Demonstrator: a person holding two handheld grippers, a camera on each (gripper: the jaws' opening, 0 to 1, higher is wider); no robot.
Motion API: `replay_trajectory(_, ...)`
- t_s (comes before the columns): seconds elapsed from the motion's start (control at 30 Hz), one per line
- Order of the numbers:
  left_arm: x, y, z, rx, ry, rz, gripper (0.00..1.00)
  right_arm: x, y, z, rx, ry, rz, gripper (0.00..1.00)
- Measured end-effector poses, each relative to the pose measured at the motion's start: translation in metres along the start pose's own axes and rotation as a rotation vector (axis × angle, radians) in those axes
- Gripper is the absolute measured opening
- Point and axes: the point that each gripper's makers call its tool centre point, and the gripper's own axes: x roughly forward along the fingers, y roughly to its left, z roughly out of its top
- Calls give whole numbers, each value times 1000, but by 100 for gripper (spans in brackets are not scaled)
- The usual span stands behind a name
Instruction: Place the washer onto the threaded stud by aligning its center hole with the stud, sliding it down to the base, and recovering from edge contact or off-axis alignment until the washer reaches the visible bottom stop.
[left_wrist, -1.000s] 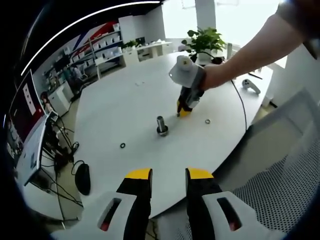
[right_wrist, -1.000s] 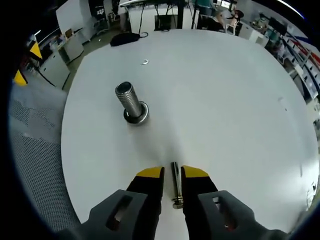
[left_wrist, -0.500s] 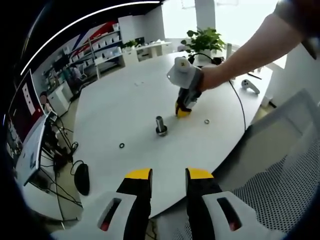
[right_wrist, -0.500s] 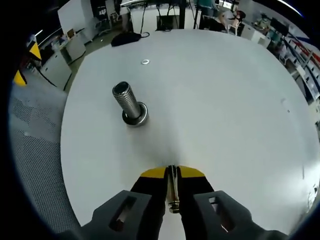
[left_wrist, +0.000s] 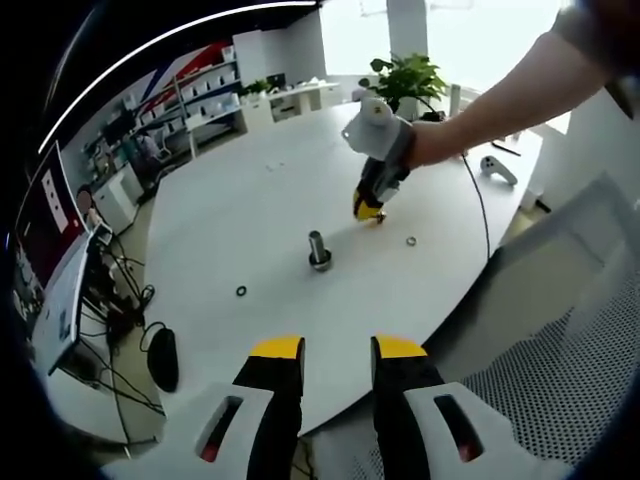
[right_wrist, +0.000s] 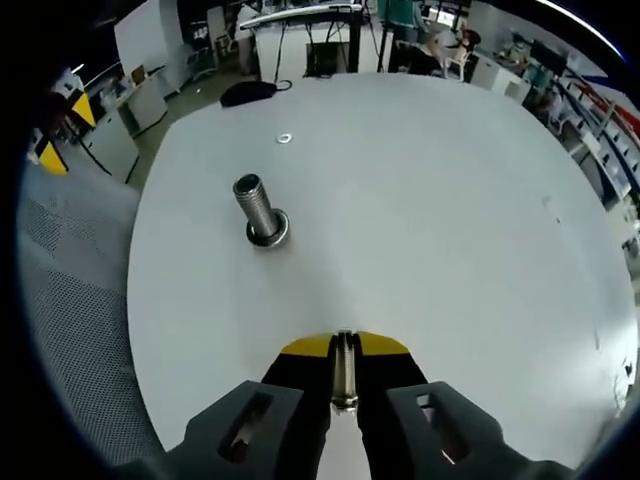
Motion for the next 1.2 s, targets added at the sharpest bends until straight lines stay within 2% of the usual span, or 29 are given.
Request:
replay_trajectory(0.17, 1, -1, 0, 7, 5, -5, 24, -14, -2, -3, -6, -42, -34, 9)
replay_trajectory(0.47, 1, -3, -1, 20, 11, -11, 24, -35, -8, -11, 31, -104, -74, 9)
replay_trajectory(0.87, 1, -4, -2, 28, 14, -15, 24, -45, -11, -24, 88, -118, -93, 9)
replay_trajectory(1.2, 0, -4, -2, 28, 11, -10, 24, -45, -9, -24, 103, -118, -84, 9)
